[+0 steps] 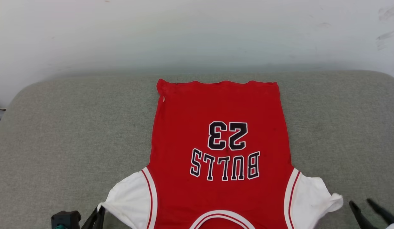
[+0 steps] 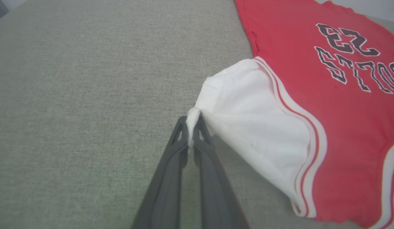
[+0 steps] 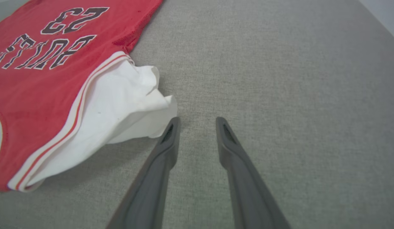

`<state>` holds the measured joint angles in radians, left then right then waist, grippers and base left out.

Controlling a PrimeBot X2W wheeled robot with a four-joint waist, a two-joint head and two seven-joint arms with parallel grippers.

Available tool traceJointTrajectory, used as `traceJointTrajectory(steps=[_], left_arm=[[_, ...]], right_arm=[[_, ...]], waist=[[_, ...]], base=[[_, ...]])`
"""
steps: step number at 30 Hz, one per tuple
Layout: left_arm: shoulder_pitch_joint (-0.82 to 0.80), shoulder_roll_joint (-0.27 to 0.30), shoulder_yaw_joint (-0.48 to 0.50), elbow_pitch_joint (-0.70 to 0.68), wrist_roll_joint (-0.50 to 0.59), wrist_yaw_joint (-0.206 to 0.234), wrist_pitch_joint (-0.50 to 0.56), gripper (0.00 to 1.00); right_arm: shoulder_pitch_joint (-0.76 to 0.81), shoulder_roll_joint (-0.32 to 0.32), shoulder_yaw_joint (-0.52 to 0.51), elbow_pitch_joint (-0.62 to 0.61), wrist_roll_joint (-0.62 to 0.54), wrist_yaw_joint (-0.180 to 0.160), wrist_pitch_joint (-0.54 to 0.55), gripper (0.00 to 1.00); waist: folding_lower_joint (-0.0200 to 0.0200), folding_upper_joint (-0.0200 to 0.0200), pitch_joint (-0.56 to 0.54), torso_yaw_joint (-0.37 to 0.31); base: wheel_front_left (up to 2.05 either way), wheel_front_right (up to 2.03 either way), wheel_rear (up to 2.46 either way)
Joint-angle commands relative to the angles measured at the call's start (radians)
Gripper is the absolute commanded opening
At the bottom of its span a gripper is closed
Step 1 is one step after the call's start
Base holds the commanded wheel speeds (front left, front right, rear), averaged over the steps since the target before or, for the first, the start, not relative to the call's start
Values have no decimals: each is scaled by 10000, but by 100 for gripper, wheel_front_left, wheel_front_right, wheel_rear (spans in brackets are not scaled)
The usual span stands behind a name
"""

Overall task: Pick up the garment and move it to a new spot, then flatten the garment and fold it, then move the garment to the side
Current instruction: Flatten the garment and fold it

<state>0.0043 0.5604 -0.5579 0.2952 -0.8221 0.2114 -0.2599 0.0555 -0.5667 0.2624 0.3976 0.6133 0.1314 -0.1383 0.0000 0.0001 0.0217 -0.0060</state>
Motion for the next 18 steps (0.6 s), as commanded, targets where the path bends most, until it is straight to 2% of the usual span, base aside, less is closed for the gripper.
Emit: traceJointTrajectory(steps=[1,10,13,18], left_arm=[[-53,-22,71,-161,202,48,-72,0],[-404,-245,415,-1481,1048,340,-73,0],[-555,-285,374,-1714,1211,370,-73,0],[-1034,-452,252,-2230,1597,451,-74,0]], right_arm=[[-258,-149,-250,-262,-149,-15,91,100],[-1625,-1059,-2066,-2361,-542,-13,1060,100],[-2281,-1248,-2285,-2771,-594,-13,1432,100],[-4221,-1808,-2401,-3391,-728,-13,2902,100]], waist=[[0,-1,28,58],[0,-1,724,666],[0,-1,1007,873],[0,-1,1904,1427]], base=[[0,0,0],[0,0,0],[0,0,0],[0,0,0]])
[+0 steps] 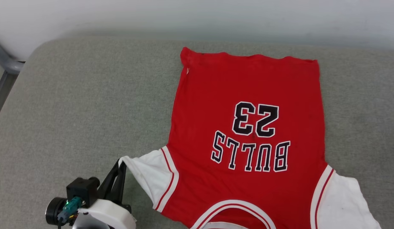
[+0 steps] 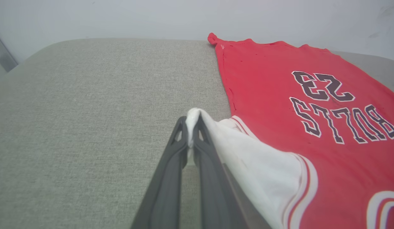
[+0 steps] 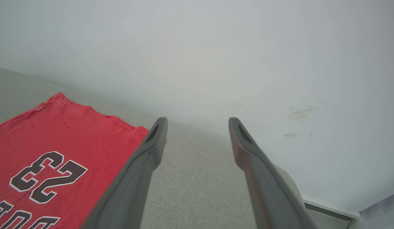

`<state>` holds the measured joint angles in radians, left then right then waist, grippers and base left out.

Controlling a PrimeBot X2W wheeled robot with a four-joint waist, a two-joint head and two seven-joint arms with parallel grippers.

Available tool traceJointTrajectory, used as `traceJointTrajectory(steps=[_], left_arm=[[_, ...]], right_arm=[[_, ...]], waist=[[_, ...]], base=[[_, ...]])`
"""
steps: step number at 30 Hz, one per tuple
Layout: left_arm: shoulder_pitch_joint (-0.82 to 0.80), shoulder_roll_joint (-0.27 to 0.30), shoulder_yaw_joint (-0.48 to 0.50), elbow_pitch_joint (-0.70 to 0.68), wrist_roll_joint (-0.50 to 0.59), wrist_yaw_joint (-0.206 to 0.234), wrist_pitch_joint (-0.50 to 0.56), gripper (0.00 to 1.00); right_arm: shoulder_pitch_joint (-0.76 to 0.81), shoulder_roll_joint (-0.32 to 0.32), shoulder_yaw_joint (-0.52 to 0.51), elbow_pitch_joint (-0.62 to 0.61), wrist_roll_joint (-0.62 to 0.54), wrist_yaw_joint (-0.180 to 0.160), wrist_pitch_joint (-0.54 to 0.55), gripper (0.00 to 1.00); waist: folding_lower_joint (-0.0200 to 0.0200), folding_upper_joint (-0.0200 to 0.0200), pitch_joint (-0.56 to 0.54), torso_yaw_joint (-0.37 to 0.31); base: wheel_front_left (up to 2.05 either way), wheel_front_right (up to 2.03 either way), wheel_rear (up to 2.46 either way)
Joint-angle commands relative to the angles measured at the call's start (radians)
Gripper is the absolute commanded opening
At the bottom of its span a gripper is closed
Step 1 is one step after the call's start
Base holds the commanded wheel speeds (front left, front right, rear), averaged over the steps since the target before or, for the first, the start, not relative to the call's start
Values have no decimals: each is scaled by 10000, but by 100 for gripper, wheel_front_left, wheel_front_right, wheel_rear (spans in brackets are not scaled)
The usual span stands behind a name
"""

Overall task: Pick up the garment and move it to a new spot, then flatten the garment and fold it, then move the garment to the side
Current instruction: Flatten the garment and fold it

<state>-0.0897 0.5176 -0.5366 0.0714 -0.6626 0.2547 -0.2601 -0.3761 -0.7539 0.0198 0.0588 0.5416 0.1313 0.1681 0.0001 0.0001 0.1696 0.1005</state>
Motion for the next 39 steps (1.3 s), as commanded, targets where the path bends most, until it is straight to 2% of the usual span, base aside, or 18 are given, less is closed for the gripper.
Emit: traceJointTrajectory(steps=[1,6,10,14,16,22,26,32,35,36,37,38,39], left_arm=[[-199,-71,9,-60,71,23,-72,0],[-757,-296,-92,-350,393,102,-72,0],[-1097,-513,-100,-618,625,125,-71,0],[-1413,-663,-142,-790,885,137,-71,0],[-1565,-733,-173,-859,995,118,-71,0],[-1902,-962,-250,-1021,1228,61,-63,0],[-2110,-1077,-353,-1090,1383,27,-62,0],[-2299,-1293,-470,-1108,1526,13,-59,0],[-2354,-1367,-515,-1045,1583,-24,-59,0],[-2378,-1357,-535,-1006,1612,-32,-59,0],[-2394,-1364,-547,-974,1597,-37,-59,0],[-2410,-1383,-533,-958,1592,-42,-58,0],[-2412,-1391,-530,-924,1588,-47,-58,0]], right_arm=[[-329,32,39,-26,76,-12,246,100],[-2692,-38,595,533,473,-12,2706,100],[-4345,10,1382,1437,668,-12,4841,100],[-5586,-20,2014,2260,912,-12,6810,100],[-6108,-83,2175,2655,794,-12,7460,100],[-7152,251,2305,3695,498,-10,8318,100],[-7505,395,2364,4108,180,-10,8327,100],[-7102,607,2576,4806,187,-9,8108,100],[-6606,480,2905,5150,215,-9,8297,100],[-6520,412,2936,5195,242,-9,8282,69],[-6498,353,2901,5257,301,-9,8239,29],[-6518,298,2917,5267,285,-9,8189,0],[-6562,236,2945,5244,252,-10,8069,0]], waist=[[-1,-1,626,476],[-1,-1,1576,973],[-1,-1,2260,1232],[-1,-1,2869,1496],[-1,-1,3119,1606],[-1,-1,3834,1876],[-1,-1,4279,2021],[-1,-1,4677,2113],[-1,-1,4701,2117],[-1,-1,4691,2116],[-1,-1,4675,2109],[-1,-1,4650,2092],[-1,-1,4606,2077]], base=[[0,0,0],[0,0,0],[0,0,0],[0,0,0],[0,0,0],[0,0,0],[0,0,0],[0,0,0],[0,0,0],[0,0,0],[0,0,0],[0,0,0],[0,0,0]])
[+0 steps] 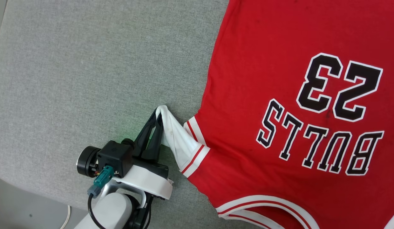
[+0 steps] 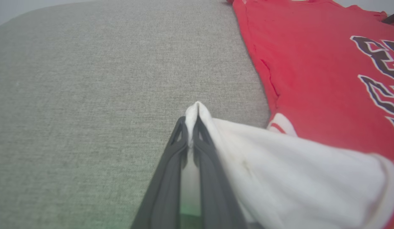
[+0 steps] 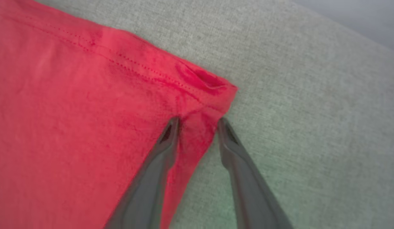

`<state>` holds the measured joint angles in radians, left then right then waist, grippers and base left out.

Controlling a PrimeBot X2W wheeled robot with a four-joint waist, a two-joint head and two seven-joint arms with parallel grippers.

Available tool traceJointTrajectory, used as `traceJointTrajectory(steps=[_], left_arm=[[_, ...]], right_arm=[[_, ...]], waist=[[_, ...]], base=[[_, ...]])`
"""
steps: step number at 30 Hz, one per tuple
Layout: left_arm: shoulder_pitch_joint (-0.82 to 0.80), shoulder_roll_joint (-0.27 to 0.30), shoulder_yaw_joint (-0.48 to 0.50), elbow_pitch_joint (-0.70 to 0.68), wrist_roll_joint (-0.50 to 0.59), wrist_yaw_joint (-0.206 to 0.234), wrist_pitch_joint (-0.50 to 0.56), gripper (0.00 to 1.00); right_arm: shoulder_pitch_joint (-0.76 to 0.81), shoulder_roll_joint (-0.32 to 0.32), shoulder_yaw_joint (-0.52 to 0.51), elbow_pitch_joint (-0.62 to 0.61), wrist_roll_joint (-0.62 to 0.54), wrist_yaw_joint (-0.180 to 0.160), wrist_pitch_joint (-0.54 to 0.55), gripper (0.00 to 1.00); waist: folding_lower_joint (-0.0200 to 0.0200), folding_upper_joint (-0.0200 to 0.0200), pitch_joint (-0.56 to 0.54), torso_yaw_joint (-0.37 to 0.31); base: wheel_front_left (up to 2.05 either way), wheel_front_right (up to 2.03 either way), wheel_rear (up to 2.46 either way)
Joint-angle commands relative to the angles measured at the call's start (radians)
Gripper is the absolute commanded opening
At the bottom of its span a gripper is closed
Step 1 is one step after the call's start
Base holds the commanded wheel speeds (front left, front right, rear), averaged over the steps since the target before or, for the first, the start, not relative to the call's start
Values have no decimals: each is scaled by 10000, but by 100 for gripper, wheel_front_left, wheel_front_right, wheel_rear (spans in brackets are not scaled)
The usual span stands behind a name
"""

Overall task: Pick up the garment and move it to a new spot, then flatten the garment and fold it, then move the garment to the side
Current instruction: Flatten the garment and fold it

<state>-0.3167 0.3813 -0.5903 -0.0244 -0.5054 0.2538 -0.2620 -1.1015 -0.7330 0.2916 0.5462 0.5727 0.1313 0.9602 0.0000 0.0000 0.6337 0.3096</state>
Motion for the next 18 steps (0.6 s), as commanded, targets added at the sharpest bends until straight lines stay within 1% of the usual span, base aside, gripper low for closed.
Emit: traceJointTrajectory(steps=[1,5,8,13,18], left_arm=[[-127,-14,9,68,13,-41,-37,0],[27,-21,69,187,-68,-29,-32,0],[224,-43,129,250,-96,-8,-32,0],[674,105,287,355,-226,86,-32,0],[1261,349,493,352,-469,235,-10,0]], right_arm=[[616,-5,259,305,-78,-12,19,0],[247,-7,307,54,123,-13,-640,0],[230,-81,495,-143,340,-13,-1308,0],[889,-591,1131,-671,862,-13,-2302,0],[2251,-1334,1731,-1740,1684,-13,-3101,0]], waist=[[0,0,-91,-40],[0,0,-452,-199],[0,0,-915,-355],[0,0,-1861,-690],[0,0,-2750,-1183]], base=[[0,0,0],[0,0,0],[0,0,0],[0,0,0],[0,0,0]])
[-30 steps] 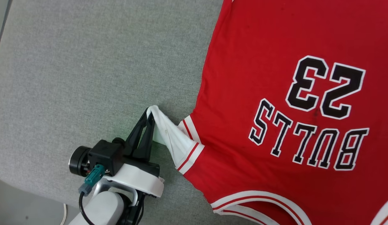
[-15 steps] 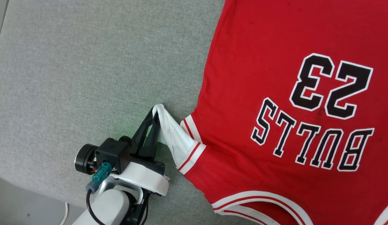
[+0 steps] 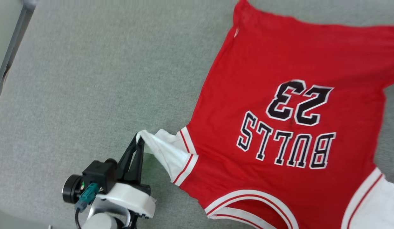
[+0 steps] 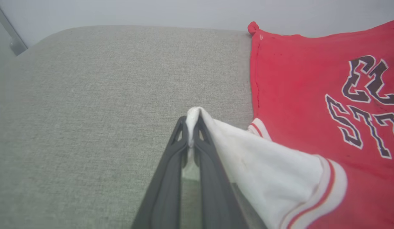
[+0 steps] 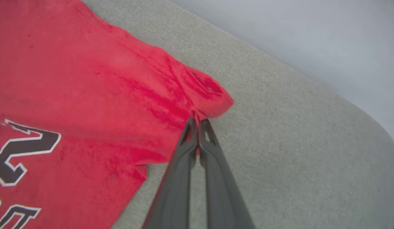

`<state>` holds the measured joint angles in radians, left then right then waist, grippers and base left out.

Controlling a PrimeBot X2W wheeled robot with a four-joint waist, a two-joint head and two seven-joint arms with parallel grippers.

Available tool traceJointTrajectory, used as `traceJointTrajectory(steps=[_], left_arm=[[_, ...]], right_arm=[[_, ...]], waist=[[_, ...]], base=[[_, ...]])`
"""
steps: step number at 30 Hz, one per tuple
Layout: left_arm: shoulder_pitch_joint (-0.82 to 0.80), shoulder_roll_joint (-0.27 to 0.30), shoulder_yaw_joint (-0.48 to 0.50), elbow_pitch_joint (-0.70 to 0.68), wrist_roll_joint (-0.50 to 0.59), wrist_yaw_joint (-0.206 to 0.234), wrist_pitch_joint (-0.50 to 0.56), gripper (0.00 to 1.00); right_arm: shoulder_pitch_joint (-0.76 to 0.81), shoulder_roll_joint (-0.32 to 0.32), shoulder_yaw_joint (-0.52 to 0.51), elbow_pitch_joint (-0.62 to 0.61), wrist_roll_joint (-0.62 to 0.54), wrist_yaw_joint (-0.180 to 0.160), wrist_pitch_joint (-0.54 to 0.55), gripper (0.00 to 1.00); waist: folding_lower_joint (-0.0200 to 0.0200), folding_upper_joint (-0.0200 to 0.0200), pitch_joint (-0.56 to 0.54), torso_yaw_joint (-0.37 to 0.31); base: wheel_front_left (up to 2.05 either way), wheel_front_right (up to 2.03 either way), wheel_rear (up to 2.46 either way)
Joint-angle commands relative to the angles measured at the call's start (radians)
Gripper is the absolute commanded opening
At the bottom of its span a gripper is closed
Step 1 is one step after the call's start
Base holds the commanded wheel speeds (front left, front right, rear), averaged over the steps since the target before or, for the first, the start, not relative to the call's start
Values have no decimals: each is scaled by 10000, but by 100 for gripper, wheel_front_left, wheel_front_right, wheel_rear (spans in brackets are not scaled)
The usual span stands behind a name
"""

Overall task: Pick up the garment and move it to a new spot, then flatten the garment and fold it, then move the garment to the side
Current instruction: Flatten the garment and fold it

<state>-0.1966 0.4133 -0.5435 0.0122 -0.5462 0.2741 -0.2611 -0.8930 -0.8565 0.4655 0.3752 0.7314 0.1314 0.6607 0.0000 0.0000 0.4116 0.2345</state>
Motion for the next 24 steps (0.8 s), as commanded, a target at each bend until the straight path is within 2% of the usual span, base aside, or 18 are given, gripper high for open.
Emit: traceJointTrajectory(steps=[1,7,11,17,24], left_arm=[[170,40,90,-47,-148,42,-22,0],[770,315,299,-152,-399,155,7,0],[1082,405,401,-125,-541,231,16,0],[1432,436,487,-26,-645,264,-2,0],[1757,520,594,147,-747,180,-26,0]], right_arm=[[493,-257,40,-255,263,-15,-268,0],[2593,-1071,-170,-1226,998,-15,-1130,0],[4287,-1237,-720,-1649,1284,-14,-1543,0],[6474,-930,-1646,-1942,1459,-14,-2040,0],[9411,-7,-3011,-2157,1354,-14,-2339,0]], waist=[[0,0,-683,-537],[0,0,-1470,-1127],[0,0,-1849,-1450],[0,0,-2201,-1717],[0,0,-2511,-1861]], base=[[0,0,0],[0,0,0],[0,0,0],[0,0,0],[0,0,0]])
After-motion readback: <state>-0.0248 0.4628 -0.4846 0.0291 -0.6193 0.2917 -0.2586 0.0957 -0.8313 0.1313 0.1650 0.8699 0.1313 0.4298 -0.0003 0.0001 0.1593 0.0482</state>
